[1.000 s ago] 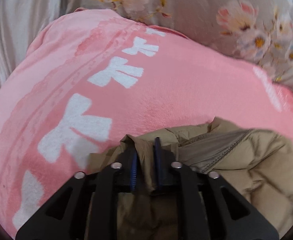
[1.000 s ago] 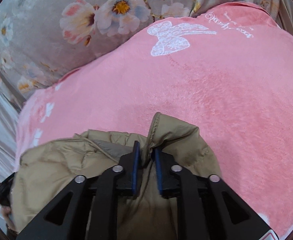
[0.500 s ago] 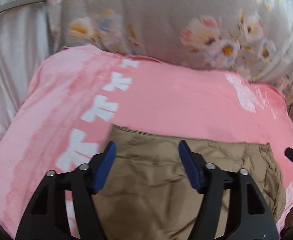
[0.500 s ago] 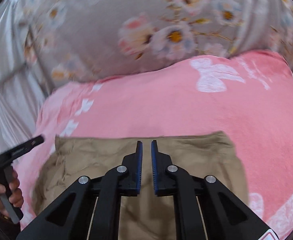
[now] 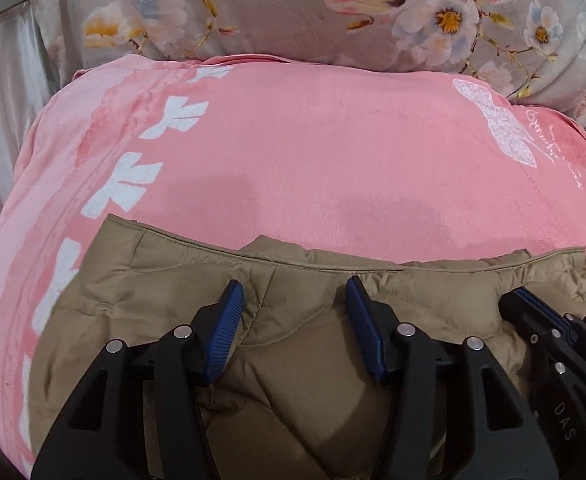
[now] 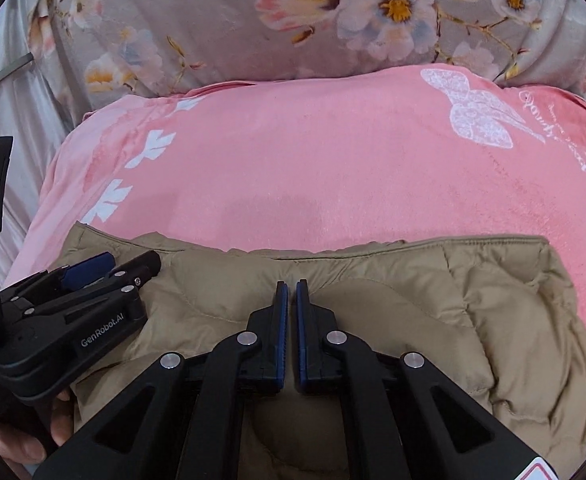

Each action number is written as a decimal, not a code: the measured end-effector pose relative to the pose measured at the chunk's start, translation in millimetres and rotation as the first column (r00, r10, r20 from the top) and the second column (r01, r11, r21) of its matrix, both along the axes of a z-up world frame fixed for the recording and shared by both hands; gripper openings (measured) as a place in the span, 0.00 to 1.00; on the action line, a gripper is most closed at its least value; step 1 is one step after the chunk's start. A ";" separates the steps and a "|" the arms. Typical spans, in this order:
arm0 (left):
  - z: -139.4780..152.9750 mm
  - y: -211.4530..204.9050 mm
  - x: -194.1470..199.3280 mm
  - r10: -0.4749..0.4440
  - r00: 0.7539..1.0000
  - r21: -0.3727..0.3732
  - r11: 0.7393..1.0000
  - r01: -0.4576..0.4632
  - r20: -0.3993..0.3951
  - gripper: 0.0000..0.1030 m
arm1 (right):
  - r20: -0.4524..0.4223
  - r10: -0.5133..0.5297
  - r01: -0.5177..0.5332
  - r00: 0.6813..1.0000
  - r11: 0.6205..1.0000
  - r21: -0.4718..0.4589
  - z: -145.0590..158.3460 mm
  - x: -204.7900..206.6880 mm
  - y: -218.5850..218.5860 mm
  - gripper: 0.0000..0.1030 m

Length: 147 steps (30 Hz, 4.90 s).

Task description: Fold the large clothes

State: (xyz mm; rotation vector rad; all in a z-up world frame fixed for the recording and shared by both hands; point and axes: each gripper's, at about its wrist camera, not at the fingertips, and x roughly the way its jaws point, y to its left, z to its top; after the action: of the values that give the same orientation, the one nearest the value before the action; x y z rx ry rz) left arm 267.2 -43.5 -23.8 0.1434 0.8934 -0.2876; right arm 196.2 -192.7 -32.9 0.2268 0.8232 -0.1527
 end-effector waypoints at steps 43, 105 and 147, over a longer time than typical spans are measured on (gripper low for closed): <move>-21.1 -13.3 -6.1 0.020 0.997 0.078 0.997 -0.026 0.080 0.54 | -0.016 -0.008 0.008 1.000 0.999 -0.046 -28.4 12.4 7.9 0.00; -36.8 211.5 -131.0 0.190 0.953 -0.514 0.807 -0.289 -0.237 0.74 | 0.061 0.082 -0.089 0.995 0.990 0.110 -25.2 -76.5 76.7 0.11; 135.3 43.1 -207.6 -0.227 0.944 -0.423 0.851 0.311 0.237 0.10 | -0.011 0.297 -0.223 0.955 0.741 0.633 -63.5 -113.9 57.7 0.05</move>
State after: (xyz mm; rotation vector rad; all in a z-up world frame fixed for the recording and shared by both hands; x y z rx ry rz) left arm 59.7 -0.4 111.4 -0.1434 0.6033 -0.7318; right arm 82.3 -135.0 -96.4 0.7377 0.9921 0.3954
